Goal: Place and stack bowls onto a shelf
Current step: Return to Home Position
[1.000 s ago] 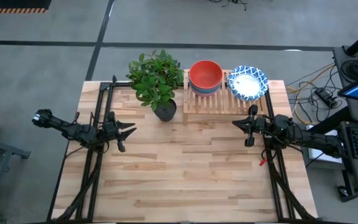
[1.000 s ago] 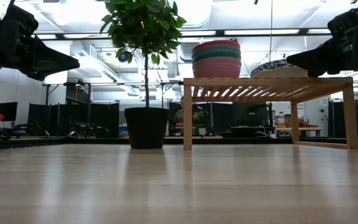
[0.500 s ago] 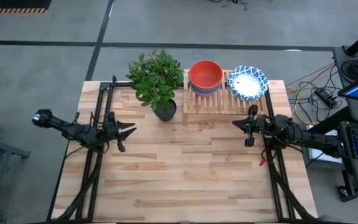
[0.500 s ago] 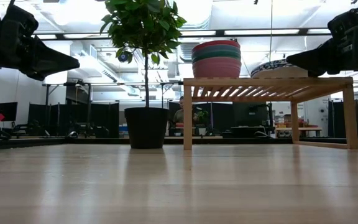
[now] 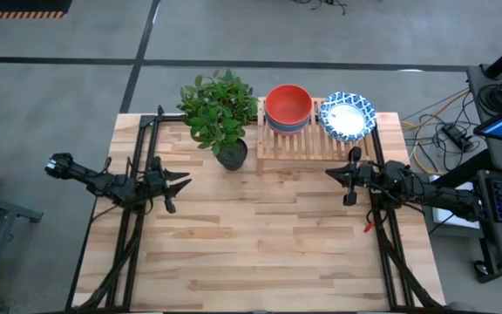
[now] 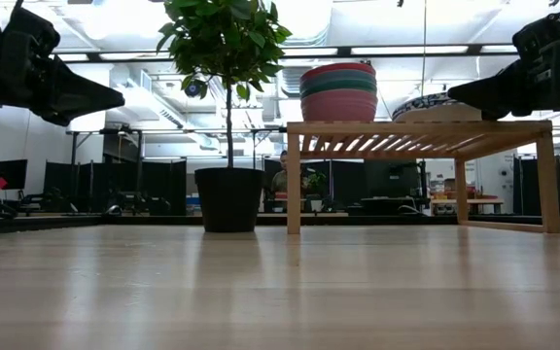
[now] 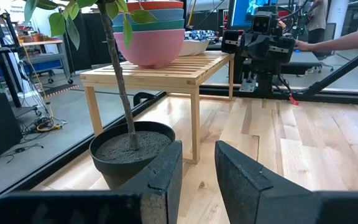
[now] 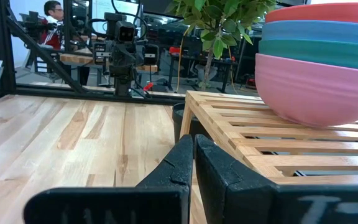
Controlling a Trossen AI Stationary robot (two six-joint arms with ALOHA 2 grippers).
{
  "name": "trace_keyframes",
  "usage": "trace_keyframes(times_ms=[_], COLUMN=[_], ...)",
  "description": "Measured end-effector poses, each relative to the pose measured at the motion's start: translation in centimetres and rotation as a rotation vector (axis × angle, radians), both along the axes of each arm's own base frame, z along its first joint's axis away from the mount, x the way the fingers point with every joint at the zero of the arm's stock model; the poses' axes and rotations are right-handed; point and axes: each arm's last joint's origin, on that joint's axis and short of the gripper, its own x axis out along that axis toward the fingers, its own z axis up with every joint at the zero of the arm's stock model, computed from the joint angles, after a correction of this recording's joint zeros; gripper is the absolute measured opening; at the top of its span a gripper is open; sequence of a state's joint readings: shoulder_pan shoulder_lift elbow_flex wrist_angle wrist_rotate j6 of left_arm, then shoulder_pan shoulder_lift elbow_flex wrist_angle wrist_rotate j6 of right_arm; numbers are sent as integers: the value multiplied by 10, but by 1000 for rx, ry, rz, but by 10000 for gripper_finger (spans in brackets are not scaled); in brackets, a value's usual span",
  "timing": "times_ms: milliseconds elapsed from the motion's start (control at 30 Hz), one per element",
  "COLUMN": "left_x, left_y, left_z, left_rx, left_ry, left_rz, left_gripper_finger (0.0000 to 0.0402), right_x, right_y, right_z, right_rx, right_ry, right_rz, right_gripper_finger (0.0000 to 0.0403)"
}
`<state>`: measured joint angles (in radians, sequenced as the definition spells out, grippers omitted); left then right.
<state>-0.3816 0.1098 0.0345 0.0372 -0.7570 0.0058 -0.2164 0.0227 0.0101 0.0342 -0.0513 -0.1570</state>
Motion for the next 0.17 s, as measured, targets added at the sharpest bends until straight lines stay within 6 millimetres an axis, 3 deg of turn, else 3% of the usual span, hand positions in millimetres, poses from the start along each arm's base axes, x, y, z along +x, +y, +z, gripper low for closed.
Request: trace_keyframes(times_ms=[167], left_x=[0], left_y=[0], left_z=[0], left_rx=[0], left_ry=[0], left_rz=[0], left_gripper_finger=[77], right_x=[0], right_y=[0], right_z=[0], right_rx=[0], right_ry=[0], right_rz=[0], right_gripper_finger=[9])
